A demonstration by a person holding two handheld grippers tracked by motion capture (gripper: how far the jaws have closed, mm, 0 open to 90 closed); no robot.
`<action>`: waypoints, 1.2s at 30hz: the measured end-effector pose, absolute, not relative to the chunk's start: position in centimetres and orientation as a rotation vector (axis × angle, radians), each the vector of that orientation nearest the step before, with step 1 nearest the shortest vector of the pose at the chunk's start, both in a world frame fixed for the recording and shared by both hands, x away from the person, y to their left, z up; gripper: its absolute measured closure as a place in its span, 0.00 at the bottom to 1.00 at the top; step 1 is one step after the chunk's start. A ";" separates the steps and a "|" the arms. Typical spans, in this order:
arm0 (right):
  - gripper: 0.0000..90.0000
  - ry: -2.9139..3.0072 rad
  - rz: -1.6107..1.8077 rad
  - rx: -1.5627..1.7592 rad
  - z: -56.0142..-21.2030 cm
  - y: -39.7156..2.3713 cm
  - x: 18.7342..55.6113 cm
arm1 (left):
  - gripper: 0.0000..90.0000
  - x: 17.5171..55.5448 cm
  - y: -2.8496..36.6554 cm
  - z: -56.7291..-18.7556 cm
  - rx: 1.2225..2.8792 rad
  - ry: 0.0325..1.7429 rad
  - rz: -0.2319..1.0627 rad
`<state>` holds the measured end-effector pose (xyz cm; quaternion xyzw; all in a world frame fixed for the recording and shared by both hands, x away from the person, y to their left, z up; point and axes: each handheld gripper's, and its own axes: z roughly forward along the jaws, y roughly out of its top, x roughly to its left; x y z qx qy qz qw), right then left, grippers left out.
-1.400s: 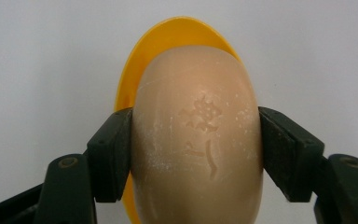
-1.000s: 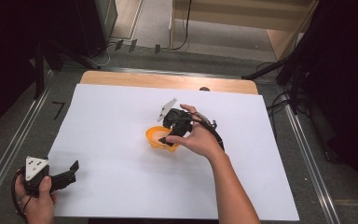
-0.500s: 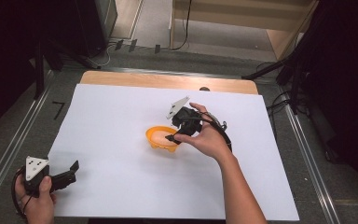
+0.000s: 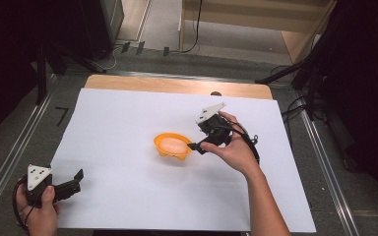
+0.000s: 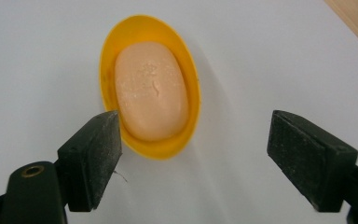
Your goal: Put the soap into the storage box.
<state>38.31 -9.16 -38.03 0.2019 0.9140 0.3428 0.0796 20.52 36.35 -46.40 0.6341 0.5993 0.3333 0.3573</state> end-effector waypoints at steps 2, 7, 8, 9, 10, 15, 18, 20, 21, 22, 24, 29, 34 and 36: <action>0.17 2.723 1.043 0.639 -38.0 -10.0 38.2 | 0.00 20.5 36.3 -46.4 1.637 1.547 0.861; 0.16 2.701 1.061 0.700 -38.2 -11.9 37.6 | 0.00 20.5 36.3 -46.4 1.643 1.545 0.864; 0.15 2.690 1.056 0.715 -38.4 -12.6 37.4 | 0.00 20.5 36.3 -46.4 1.645 1.546 0.863; 0.15 2.685 1.059 0.728 -38.4 -13.0 37.3 | 0.00 20.5 36.3 -46.4 1.643 1.544 0.864; 0.15 2.685 1.059 0.728 -38.4 -13.0 37.3 | 0.00 20.5 36.3 -46.4 1.642 1.545 0.865; 0.14 2.650 1.060 0.807 -39.0 -14.9 36.8 | 0.00 20.5 36.3 -46.4 1.643 1.546 0.867; 0.11 2.635 1.074 0.835 -39.6 -16.4 36.1 | 0.00 20.5 36.3 -46.4 1.644 1.547 0.867; 0.10 2.638 1.066 0.841 -39.8 -16.7 36.0 | 0.00 20.5 36.3 -46.4 1.644 1.547 0.868; 0.09 2.634 1.062 0.848 -39.9 -17.0 35.8 | 0.00 20.5 36.3 -46.4 1.644 1.547 0.868; 0.09 2.630 1.069 0.856 -40.1 -17.3 35.7 | 0.00 20.5 36.3 -46.4 1.644 1.547 0.868; 0.08 2.624 1.070 0.890 -40.5 -17.9 35.4 | 0.00 20.5 36.3 -46.4 1.642 1.546 0.869; 0.03 2.630 1.083 0.908 -41.3 -19.1 34.6 | 0.00 20.5 36.3 -46.4 1.646 1.545 0.870; 0.02 2.609 1.090 0.923 -42.0 -20.3 33.7 | 0.00 20.5 36.3 -46.4 1.646 1.545 0.871; 0.02 2.603 1.095 0.918 -42.1 -20.5 33.5 | 0.00 20.5 36.3 -46.4 1.646 1.544 0.871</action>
